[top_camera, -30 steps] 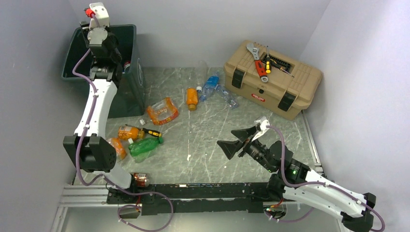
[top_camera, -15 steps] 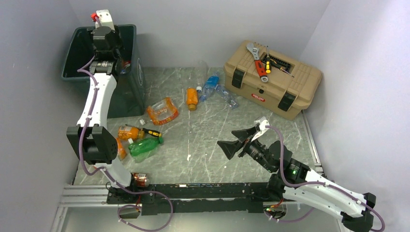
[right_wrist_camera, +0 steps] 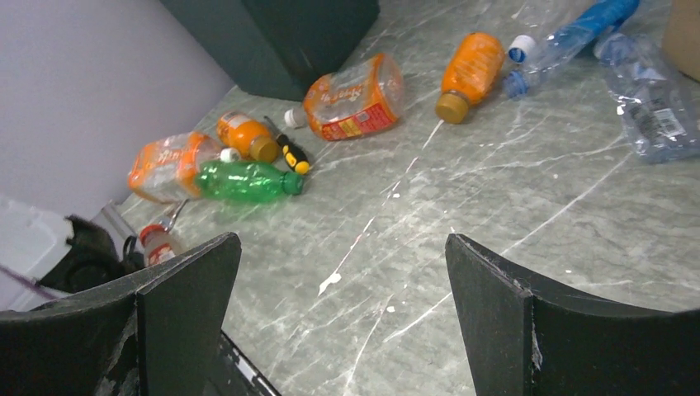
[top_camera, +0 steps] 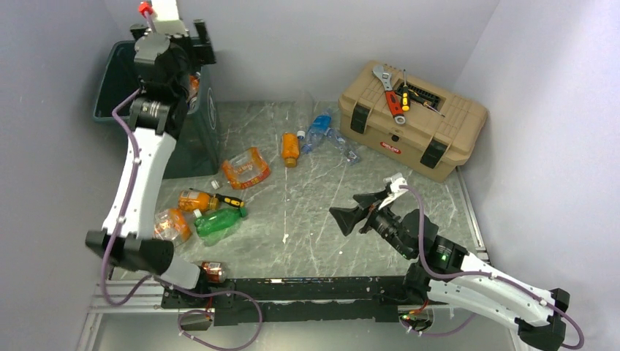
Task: Put the plastic bottles in the bin
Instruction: Pick up the plastic bottle at the center of the board.
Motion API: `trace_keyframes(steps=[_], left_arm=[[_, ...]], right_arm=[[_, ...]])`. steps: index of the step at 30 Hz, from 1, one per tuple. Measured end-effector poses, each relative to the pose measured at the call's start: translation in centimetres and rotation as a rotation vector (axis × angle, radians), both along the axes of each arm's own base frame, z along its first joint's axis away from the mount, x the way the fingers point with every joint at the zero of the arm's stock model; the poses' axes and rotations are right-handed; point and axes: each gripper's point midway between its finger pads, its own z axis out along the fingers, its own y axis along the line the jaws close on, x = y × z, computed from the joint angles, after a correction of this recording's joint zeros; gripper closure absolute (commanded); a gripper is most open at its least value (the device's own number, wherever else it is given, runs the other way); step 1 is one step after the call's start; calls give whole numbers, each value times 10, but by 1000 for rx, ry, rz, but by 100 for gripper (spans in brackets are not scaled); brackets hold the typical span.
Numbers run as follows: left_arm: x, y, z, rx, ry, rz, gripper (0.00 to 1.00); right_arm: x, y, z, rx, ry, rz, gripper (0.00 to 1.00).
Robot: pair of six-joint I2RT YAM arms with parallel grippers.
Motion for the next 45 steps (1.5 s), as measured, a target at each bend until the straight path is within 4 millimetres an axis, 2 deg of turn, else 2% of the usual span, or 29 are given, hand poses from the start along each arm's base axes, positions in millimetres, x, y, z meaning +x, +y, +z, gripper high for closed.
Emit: trace_keyframes(steps=[3, 5, 7, 9, 10, 12, 14, 15, 17, 19, 20, 21, 23, 25, 28, 33, 39, 45], left_arm=[[-51, -69, 49, 10, -109, -207, 0], [-86, -102, 70, 10, -155, -344, 0], [-115, -120, 76, 7, -161, -447, 1], [-130, -132, 64, 10, -123, -516, 0], [-137, -139, 53, 12, -94, -555, 1], [-144, -158, 13, 18, 13, -644, 0], [-150, -174, -37, 31, 141, -723, 0], [-152, -183, -79, 34, 250, -768, 1], [-159, -191, -130, 33, 386, -813, 0], [-173, -194, -186, 25, 528, -858, 1], [-182, -194, -205, 21, 578, -873, 1], [-193, -192, -223, 17, 622, -889, 0], [-212, -188, -238, 9, 645, -917, 1], [-224, -184, -235, 4, 600, -931, 0], [-238, -177, -220, -20, 465, -930, 1], [-249, -163, -224, -60, 357, -882, 0], [-241, -152, -224, -69, 340, -797, 0], [-230, -146, -237, -59, 387, -732, 1]], right_arm=[[9, -3, 5, -8, 14, -55, 0], [16, -6, 8, -27, 29, -105, 0], [26, -9, 10, -52, 48, -170, 0], [35, -12, 8, -79, 66, -229, 0], [40, -14, 4, -98, 77, -263, 0], [49, -17, -7, -134, 97, -309, 0], [60, -21, -19, -170, 121, -350, 2], [67, -24, -25, -186, 136, -373, 3], [82, -30, -38, -207, 170, -409, 4], [98, -30, -53, -225, 205, -424, 4], [103, -27, -60, -235, 219, -419, 4], [108, -21, -69, -250, 235, -406, 4], [113, -7, -86, -286, 269, -367, 5], [122, 12, -101, -321, 305, -325, 5], [144, 45, -114, -338, 333, -282, 5], [183, 87, -135, -330, 354, -272, 4], [222, 119, -174, -326, 392, -281, 2], [248, 137, -193, -324, 400, -293, 3]])
